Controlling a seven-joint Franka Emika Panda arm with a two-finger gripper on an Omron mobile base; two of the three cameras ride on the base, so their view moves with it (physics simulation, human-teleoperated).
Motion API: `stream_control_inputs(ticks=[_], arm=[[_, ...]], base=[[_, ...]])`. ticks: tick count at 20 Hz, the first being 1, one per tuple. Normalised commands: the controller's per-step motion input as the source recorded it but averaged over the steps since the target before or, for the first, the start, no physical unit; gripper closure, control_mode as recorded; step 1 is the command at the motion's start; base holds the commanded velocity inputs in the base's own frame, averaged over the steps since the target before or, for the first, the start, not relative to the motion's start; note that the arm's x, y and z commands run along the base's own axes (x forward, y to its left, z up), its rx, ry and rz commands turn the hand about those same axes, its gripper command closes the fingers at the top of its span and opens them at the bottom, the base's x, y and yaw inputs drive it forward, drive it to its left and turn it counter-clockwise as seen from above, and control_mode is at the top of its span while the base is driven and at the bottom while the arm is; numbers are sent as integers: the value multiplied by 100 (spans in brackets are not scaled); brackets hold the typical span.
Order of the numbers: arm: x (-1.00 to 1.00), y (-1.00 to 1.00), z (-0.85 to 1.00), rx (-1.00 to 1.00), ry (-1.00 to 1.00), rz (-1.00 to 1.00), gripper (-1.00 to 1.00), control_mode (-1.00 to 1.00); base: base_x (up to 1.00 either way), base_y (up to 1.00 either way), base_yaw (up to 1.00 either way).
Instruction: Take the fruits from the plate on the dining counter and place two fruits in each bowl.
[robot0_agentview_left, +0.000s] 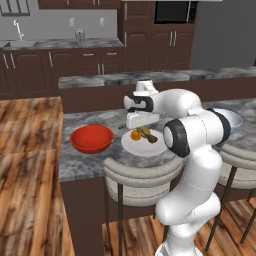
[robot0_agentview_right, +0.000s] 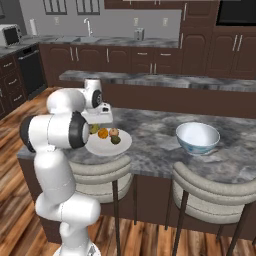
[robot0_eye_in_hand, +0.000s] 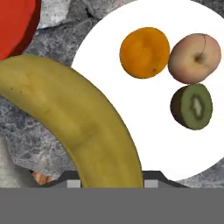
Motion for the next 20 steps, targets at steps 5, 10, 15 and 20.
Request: stream_control_inputs(ticks=[5, 10, 15, 20], arm=[[24, 75, 20, 3, -6, 22, 100, -100], [29, 76, 3, 7, -1, 17, 100, -100], [29, 65, -4, 14, -2, 3, 100, -100], [17, 67, -15, 5, -7, 0, 100, -100]], base=[[0, 0, 0], [0, 0, 0], [0, 0, 0], [0, 0, 0]])
